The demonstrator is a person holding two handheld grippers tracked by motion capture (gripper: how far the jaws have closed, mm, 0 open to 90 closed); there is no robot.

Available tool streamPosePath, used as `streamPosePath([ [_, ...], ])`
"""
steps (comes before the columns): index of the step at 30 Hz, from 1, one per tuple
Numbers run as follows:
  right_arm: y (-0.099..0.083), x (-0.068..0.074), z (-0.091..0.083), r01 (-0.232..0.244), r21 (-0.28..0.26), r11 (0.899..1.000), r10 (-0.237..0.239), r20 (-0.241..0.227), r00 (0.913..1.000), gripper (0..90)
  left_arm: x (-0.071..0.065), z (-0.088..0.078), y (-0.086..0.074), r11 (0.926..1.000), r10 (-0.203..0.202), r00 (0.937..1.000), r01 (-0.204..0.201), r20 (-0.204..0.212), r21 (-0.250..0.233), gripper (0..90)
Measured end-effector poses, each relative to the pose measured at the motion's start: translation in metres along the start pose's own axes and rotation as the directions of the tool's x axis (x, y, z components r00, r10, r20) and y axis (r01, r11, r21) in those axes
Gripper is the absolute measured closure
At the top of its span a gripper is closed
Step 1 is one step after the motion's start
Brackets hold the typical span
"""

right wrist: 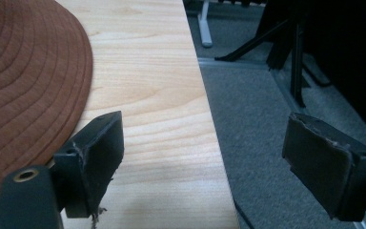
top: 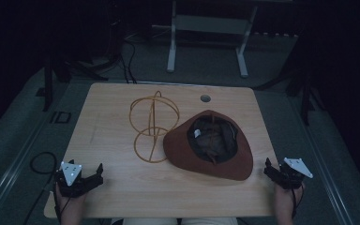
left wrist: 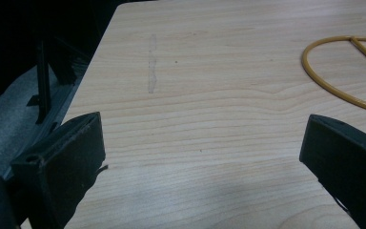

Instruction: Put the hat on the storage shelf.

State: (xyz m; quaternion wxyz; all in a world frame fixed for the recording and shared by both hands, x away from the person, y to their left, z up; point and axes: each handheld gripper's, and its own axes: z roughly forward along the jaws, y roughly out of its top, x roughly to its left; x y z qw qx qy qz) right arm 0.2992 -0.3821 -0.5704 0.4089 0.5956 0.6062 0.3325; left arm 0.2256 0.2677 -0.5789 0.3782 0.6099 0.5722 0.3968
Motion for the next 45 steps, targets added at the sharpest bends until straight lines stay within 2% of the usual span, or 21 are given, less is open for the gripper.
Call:
streamPosePath([
  [3, 0.001, -0.003, 0.003, -0.020, 0.037, 0.999, 0.022, -0.033, 0.9992, 13.7, -0.001, 0.001, 0.000, 0.9999, -0.012, 0.9999, 0.012, 0.005, -0.009, 2.1],
  [7, 0.002, -0.005, 0.005, -0.021, 0.057, 0.998, 0.024, -0.056, 0.9982, 13.9, -0.001, 0.001, 0.000, 0.9998, -0.018, 0.9998, 0.019, 0.009, -0.005, 2.1],
  [8, 0.004, -0.006, 0.004, -0.026, 0.062, 0.998, 0.031, -0.080, 0.9963, 14.2, -0.001, 0.000, 0.001, 0.9999, -0.013, 0.9999, 0.013, 0.002, 0.000, 2.1],
  [12, 0.011, -0.006, 0.001, -0.009, 0.080, 0.997, 0.015, -0.082, 0.9965, 14.8, -0.002, -0.001, 0.001, 0.9998, 0.019, 0.9998, -0.019, 0.003, -0.001, 2.1],
  [13, 0.018, -0.007, -0.002, -0.031, 0.089, 0.996, 0.041, -0.110, 0.9931, 15.0, -0.003, -0.001, 0.001, 0.9997, 0.024, 0.9997, -0.024, 0.007, 0.003, 2.1],
  [15, 0.023, -0.007, -0.004, -0.041, 0.106, 0.994, 0.054, -0.127, 0.9904, 15.0, -0.003, -0.001, 0.001, 0.9998, 0.018, 0.9997, -0.018, 0.018, 0.006, 2.1],
  [16, 0.026, -0.007, -0.006, -0.043, 0.111, 0.993, 0.058, -0.136, 0.9890, 15.0, -0.004, 0.000, 0.001, 0.9999, 0.001, 0.9994, -0.002, 0.035, 0.013, 2.1],
  [19, 0.031, -0.005, -0.008, -0.037, 0.119, 0.992, 0.054, -0.143, 0.9883, 15.0, -0.005, 0.000, 0.001, 0.9997, -0.005, 0.9986, 0.004, 0.052, 0.023, 2.1],
  [21, 0.038, -0.005, -0.010, -0.038, 0.142, 0.989, 0.064, -0.189, 0.9798, 14.9, -0.006, 0.001, 0.001, 0.9997, 0.001, 0.9983, -0.002, 0.058, 0.024, 2.1],
  [22, 0.038, -0.005, -0.010, -0.038, 0.142, 0.989, 0.064, -0.189, 0.9798, 14.9, -0.006, 0.001, 0.001, 0.9997, 0.001, 0.9983, -0.002, 0.058, 0.024, 2.1],
  [23, 0.043, -0.004, -0.011, -0.030, 0.148, 0.989, 0.063, -0.223, 0.9728, 14.9, -0.006, 0.001, 0.001, 0.9997, 0.002, 0.9979, -0.004, 0.064, 0.024, 2.1],
  [24, 0.043, -0.004, -0.011, -0.030, 0.148, 0.989, 0.063, -0.223, 0.9728, 14.9, -0.006, 0.001, 0.001, 0.9997, 0.002, 0.9979, -0.004, 0.064, 0.024, 2.1],
  [25, 0.049, -0.001, -0.012, 0.004, 0.148, 0.989, 0.033, -0.250, 0.9676, 14.9, -0.006, 0.001, 0.001, 0.9996, -0.001, 0.9973, -0.001, 0.074, 0.027, 2.1],
  [29, 0.059, 0.004, -0.013, 0.057, 0.153, 0.987, -0.011, -0.285, 0.9586, 14.8, -0.010, 0.000, 0.002, 0.9997, 0.017, 0.9936, -0.019, 0.111, 0.017, 2.1],
  [31, 0.061, 0.005, -0.013, 0.062, 0.153, 0.986, -0.015, -0.291, 0.9566, 14.8, -0.012, 0.000, 0.002, 0.9995, 0.027, 0.9915, -0.029, 0.127, 0.014, 2.1],
  [33, 0.068, 0.008, -0.012, 0.070, 0.147, 0.987, -0.020, -0.316, 0.9486, 14.4, -0.015, 0.001, 0.001, 0.9988, 0.045, 0.9907, -0.047, 0.129, 0.014, 2.1],
  [35, 0.071, 0.012, -0.011, 0.083, 0.147, 0.986, -0.028, -0.339, 0.9404, 14.2, -0.015, 0.001, 0.001, 0.9989, 0.041, 0.9901, -0.044, 0.134, 0.015, 2.1],
  [37, 0.073, 0.014, -0.010, 0.090, 0.144, 0.985, -0.035, -0.344, 0.9385, 14.2, -0.014, 0.001, 0.002, 0.9994, 0.026, 0.9897, -0.028, 0.140, 0.017, 2.1],
  [41, 0.083, 0.026, -0.006, 0.117, 0.134, 0.984, -0.060, -0.372, 0.9263, 14.0, -0.013, 0.000, 0.003, 0.9989, 0.002, 0.9882, -0.009, 0.153, 0.045, 2.1],
  [44, 0.085, 0.028, -0.006, 0.121, 0.131, 0.984, -0.064, -0.376, 0.9244, 13.9, -0.014, 0.001, 0.004, 0.9982, -0.003, 0.9889, -0.006, 0.149, 0.060, 2.1],
  [45, 0.091, 0.038, -0.001, 0.139, 0.127, 0.982, -0.077, -0.404, 0.9117, 13.7, -0.015, 0.001, 0.004, 0.9965, 0.009, 0.9885, -0.022, 0.151, 0.081, 2.1],
])
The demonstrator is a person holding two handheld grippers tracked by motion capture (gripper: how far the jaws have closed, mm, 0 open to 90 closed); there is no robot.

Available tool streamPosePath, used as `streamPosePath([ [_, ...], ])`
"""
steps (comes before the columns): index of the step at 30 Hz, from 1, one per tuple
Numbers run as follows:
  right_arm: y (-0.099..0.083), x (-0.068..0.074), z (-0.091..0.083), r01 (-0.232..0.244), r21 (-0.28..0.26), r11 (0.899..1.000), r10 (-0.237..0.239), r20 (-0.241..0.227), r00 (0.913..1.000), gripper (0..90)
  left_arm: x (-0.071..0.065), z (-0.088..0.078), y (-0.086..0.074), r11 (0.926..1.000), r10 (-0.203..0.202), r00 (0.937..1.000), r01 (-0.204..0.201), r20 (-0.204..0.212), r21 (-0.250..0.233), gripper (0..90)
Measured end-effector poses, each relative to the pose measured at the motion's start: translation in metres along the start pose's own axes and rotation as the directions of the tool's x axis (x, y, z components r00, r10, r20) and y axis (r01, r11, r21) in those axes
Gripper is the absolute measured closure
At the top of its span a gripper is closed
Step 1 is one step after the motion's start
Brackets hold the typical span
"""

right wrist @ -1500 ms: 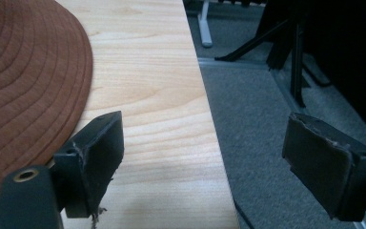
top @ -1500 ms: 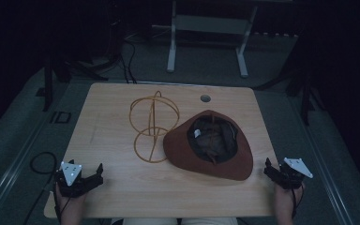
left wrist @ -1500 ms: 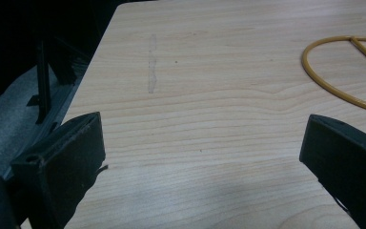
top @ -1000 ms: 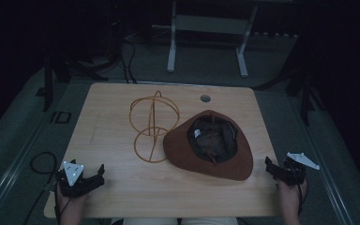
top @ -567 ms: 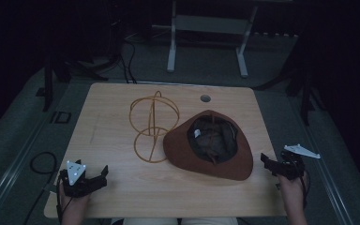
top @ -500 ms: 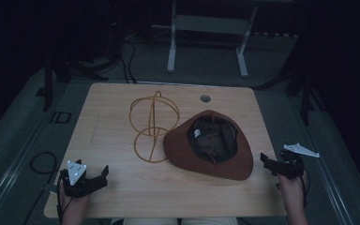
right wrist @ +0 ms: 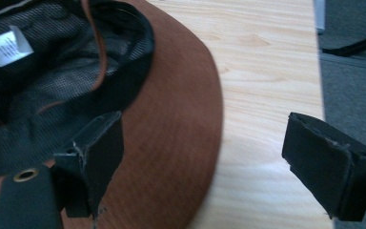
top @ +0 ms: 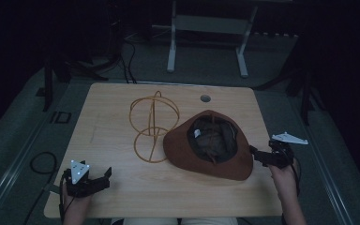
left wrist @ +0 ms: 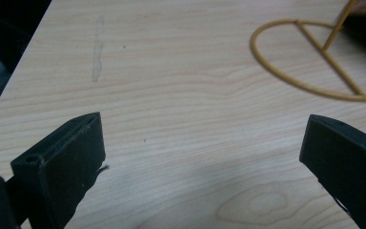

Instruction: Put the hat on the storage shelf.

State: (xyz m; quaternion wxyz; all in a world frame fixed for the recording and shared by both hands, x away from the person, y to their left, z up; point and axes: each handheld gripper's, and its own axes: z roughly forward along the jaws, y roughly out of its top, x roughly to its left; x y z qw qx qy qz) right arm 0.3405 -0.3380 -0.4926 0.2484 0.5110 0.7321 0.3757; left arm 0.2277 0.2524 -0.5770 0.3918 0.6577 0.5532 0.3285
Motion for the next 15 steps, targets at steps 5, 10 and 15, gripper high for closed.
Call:
streamPosePath([
  [5, 0.014, 0.011, 0.012, 0.024, 0.007, 1.000, -0.024, -0.023, 0.9995, 13.6, -0.002, 0.000, 0.000, 0.9999, 0.010, 0.9998, -0.010, 0.015, 0.011, 2.1],
  [10, 0.027, 0.018, 0.022, 0.029, 0.014, 0.999, -0.028, -0.016, 0.9995, 12.4, -0.003, 0.000, 0.000, 1.0000, 0.004, 0.9993, -0.004, 0.038, 0.007, 2.1],
  [15, 0.040, 0.026, 0.037, 0.030, 0.041, 0.999, -0.030, -0.022, 0.9993, 13.9, -0.001, -0.001, 0.001, 1.0000, -0.006, 0.9991, 0.006, 0.043, 0.003, 2.1],
])
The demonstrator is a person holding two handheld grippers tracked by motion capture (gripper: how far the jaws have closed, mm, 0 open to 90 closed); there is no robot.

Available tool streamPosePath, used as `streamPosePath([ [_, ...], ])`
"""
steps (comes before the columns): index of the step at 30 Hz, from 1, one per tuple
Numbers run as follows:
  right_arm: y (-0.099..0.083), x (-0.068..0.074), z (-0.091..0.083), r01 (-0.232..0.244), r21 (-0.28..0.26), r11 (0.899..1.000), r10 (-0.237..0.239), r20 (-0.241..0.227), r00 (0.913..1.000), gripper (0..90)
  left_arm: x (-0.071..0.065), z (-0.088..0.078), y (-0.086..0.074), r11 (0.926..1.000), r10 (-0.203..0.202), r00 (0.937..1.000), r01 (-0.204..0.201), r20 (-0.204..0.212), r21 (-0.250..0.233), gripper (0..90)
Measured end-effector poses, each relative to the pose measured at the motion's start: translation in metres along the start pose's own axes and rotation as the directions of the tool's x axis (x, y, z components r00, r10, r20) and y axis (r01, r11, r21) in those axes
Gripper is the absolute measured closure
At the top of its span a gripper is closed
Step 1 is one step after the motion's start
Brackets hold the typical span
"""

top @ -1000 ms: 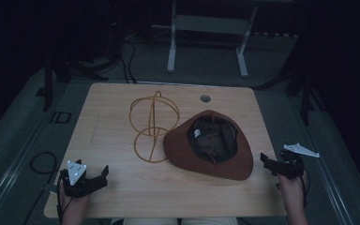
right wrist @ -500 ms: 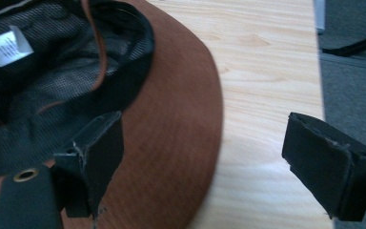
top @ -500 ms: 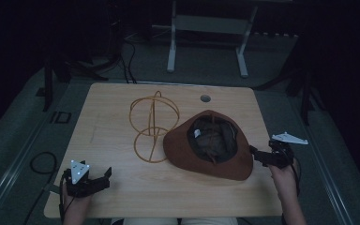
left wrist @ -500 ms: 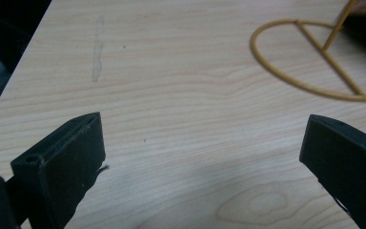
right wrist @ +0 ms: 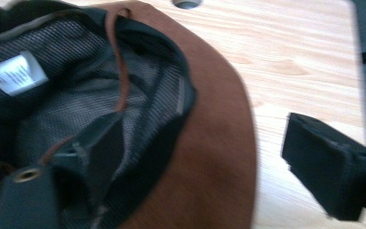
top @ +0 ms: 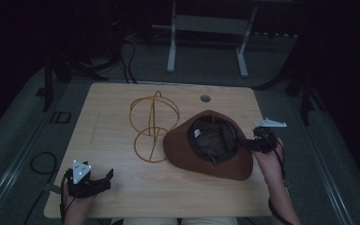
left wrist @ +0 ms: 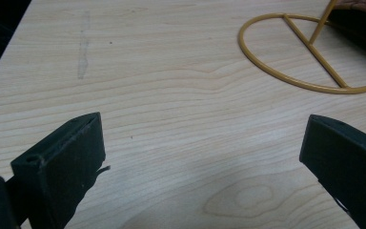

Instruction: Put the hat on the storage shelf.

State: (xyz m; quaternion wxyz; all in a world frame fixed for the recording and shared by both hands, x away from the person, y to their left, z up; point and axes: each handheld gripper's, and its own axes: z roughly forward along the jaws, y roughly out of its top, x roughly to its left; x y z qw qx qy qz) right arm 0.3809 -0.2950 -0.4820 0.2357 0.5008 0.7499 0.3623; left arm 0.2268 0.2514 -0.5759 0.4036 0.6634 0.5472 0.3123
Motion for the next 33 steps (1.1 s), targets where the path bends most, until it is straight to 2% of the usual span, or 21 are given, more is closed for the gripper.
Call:
streamPosePath([
  [1, 0.002, 0.001, 0.002, -0.013, -0.018, 1.000, 0.013, -0.027, 0.9995, 13.5, 0.000, 0.000, 0.000, 1.0000, -0.002, 1.0000, 0.002, -0.002, 0.003, 2.1],
  [3, 0.005, 0.003, 0.007, -0.010, -0.021, 1.000, 0.010, -0.003, 0.9999, 13.5, 0.000, 0.001, 0.000, 1.0000, -0.006, 1.0000, 0.006, 0.006, 0.003, 2.1],
  [5, 0.008, 0.005, 0.013, -0.025, -0.019, 1.000, 0.025, -0.001, 0.9997, 13.5, -0.001, 0.001, 0.000, 1.0000, 0.001, 1.0000, -0.001, 0.006, 0.006, 2.1],
  [8, 0.012, 0.007, 0.024, -0.017, 0.017, 1.000, 0.017, 0.013, 0.9998, 14.1, -0.002, 0.001, 0.000, 1.0000, 0.005, 0.9999, -0.005, 0.011, 0.006, 2.1],
  [10, 0.014, 0.008, 0.032, -0.002, 0.056, 0.998, 0.002, -0.003, 1.0000, 19.8, -0.003, 0.001, 0.000, 1.0000, 0.006, 0.9999, -0.007, 0.008, 0.006, 2.1],
  [13, 0.016, 0.007, 0.047, 0.009, 0.098, 0.995, -0.010, 0.012, 0.9999, 21.9, -0.003, 0.001, 0.000, 0.9999, 0.007, 0.9997, -0.008, 0.022, 0.009, 2.1],
  [17, 0.019, 0.007, 0.061, 0.004, 0.118, 0.993, -0.009, 0.040, 0.9992, 25.4, -0.003, 0.001, 0.001, 0.9999, 0.013, 0.9995, -0.013, 0.029, 0.010, 2.1],
  [20, 0.020, 0.008, 0.070, 0.021, 0.135, 0.991, -0.029, 0.062, 0.9977, 28.7, -0.003, 0.002, 0.000, 0.9998, 0.014, 0.9994, -0.015, 0.031, 0.016, 2.1],
  [26, 0.019, 0.011, 0.087, 0.008, 0.193, 0.981, -0.024, 0.084, 0.9962, 32.6, -0.005, 0.001, 0.001, 0.9997, 0.020, 0.9991, -0.021, 0.037, 0.012, 2.2],
  [29, 0.017, 0.015, 0.093, 0.022, 0.210, 0.977, -0.046, 0.111, 0.9928, 34.0, -0.005, 0.002, 0.001, 0.9996, 0.024, 0.9991, -0.025, 0.036, 0.015, 2.1],
  [33, 0.015, 0.018, 0.097, 0.038, 0.213, 0.976, -0.066, 0.124, 0.9901, 41.5, -0.004, 0.001, 0.000, 0.9997, 0.016, 0.9994, -0.016, 0.032, 0.017, 2.2],
])
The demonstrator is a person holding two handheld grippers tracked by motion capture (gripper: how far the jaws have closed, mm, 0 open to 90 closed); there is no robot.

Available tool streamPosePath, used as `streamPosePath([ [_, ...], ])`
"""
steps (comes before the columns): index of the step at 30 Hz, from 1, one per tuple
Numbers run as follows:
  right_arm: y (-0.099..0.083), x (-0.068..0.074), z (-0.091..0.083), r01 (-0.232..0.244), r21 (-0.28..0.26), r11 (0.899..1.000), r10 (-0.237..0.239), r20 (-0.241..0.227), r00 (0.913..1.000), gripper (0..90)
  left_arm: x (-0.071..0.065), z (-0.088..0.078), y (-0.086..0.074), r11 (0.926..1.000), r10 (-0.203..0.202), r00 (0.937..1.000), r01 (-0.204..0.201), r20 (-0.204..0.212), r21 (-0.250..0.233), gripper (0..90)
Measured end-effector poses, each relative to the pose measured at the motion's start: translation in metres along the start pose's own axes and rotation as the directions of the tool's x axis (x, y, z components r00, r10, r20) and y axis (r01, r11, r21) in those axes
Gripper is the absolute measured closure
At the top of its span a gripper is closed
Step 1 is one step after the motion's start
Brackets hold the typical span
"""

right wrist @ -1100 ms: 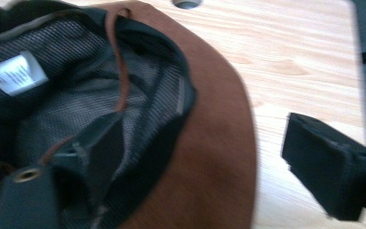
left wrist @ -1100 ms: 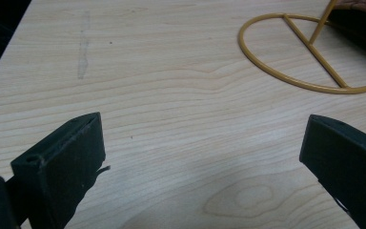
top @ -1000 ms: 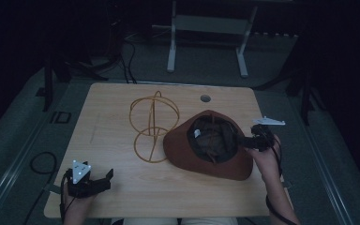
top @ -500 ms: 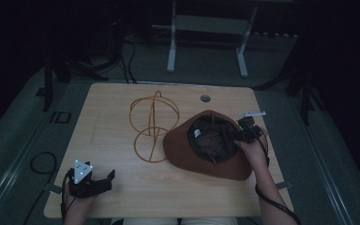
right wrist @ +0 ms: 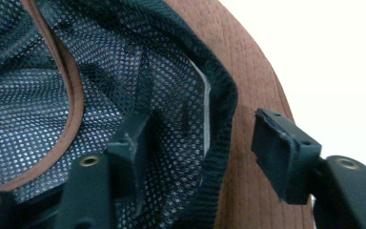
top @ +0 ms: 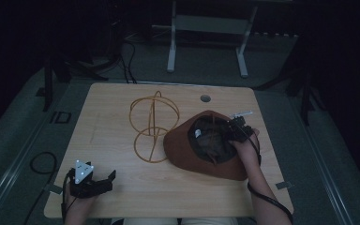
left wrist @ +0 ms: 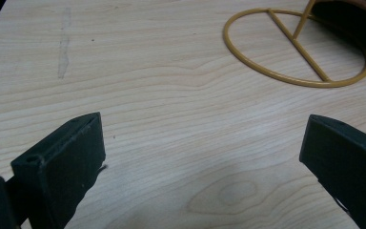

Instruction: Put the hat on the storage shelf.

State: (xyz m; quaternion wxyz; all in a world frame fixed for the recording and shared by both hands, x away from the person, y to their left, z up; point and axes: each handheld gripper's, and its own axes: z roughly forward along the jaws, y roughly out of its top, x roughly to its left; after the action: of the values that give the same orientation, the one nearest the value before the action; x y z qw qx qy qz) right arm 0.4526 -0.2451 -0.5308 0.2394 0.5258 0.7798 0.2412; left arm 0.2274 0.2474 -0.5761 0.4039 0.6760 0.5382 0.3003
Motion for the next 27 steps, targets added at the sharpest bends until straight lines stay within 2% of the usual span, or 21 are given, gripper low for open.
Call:
streamPosePath([
  [1, 0.000, 0.001, 0.001, 0.007, 0.002, 1.000, -0.007, -0.001, 1.0000, 48.4, 0.000, 0.000, 0.000, 1.0000, -0.003, 1.0000, 0.003, 0.005, -0.001, 2.2],
  [2, -0.001, 0.001, 0.001, 0.018, 0.005, 1.000, -0.018, -0.010, 0.9998, 50.6, 0.000, 0.000, 0.000, 1.0000, -0.005, 1.0000, 0.005, 0.004, -0.001, 2.2],
  [5, 0.000, 0.004, 0.003, 0.007, 0.010, 1.000, -0.007, 0.020, 0.9998, 53.6, 0.000, -0.001, 0.000, 1.0000, -0.004, 1.0000, 0.004, 0.004, -0.003, 2.2],
  [6, 0.000, 0.006, 0.004, 0.004, 0.007, 1.000, -0.005, 0.042, 0.9991, 57.0, -0.001, -0.001, 0.000, 1.0000, 0.000, 1.0000, 0.000, 0.003, -0.002, 2.2],
  [10, -0.002, 0.009, 0.007, 0.029, 0.006, 1.000, -0.029, 0.077, 0.9966, 66.7, -0.001, 0.000, 0.000, 1.0000, 0.002, 1.0000, -0.002, 0.007, 0.000, 3.4],
  [14, -0.004, 0.009, 0.006, -0.003, -0.004, 1.000, 0.004, 0.110, 0.9939, 79.8, -0.001, -0.001, 0.000, 1.0000, -0.002, 1.0000, 0.002, 0.007, -0.007, 3.4],
  [17, -0.004, 0.009, 0.005, -0.004, -0.016, 1.000, 0.006, 0.130, 0.9915, 83.7, -0.001, -0.001, 0.000, 1.0000, 0.003, 1.0000, -0.003, 0.003, -0.001, 3.4],
  [20, -0.002, 0.003, -0.004, -0.070, -0.041, 0.997, 0.073, 0.078, 0.9943, 84.4, -0.002, 0.000, 0.000, 1.0000, 0.008, 1.0000, -0.008, 0.004, 0.006, 3.4],
  [22, -0.001, 0.001, -0.008, -0.076, -0.056, 0.996, 0.080, 0.073, 0.9941, 84.6, -0.002, 0.000, 0.000, 1.0000, 0.008, 1.0000, -0.008, 0.006, 0.006, 3.4],
  [23, 0.002, -0.004, -0.020, -0.111, -0.096, 0.989, 0.115, 0.034, 0.9928, 85.1, -0.002, 0.000, 0.000, 0.9999, 0.009, 0.9999, -0.009, 0.004, 0.009, 3.4],
  [26, 0.004, -0.008, -0.032, -0.139, -0.136, 0.981, 0.140, -0.002, 0.9901, 85.2, -0.003, 0.000, 0.000, 0.9999, 0.013, 0.9999, -0.013, 0.003, 0.009, 3.4],
  [27, 0.004, -0.008, -0.032, -0.139, -0.136, 0.981, 0.140, -0.002, 0.9901, 85.2, -0.003, 0.000, 0.001, 0.9998, 0.015, 0.9999, -0.015, 0.002, 0.010, 3.4],
])
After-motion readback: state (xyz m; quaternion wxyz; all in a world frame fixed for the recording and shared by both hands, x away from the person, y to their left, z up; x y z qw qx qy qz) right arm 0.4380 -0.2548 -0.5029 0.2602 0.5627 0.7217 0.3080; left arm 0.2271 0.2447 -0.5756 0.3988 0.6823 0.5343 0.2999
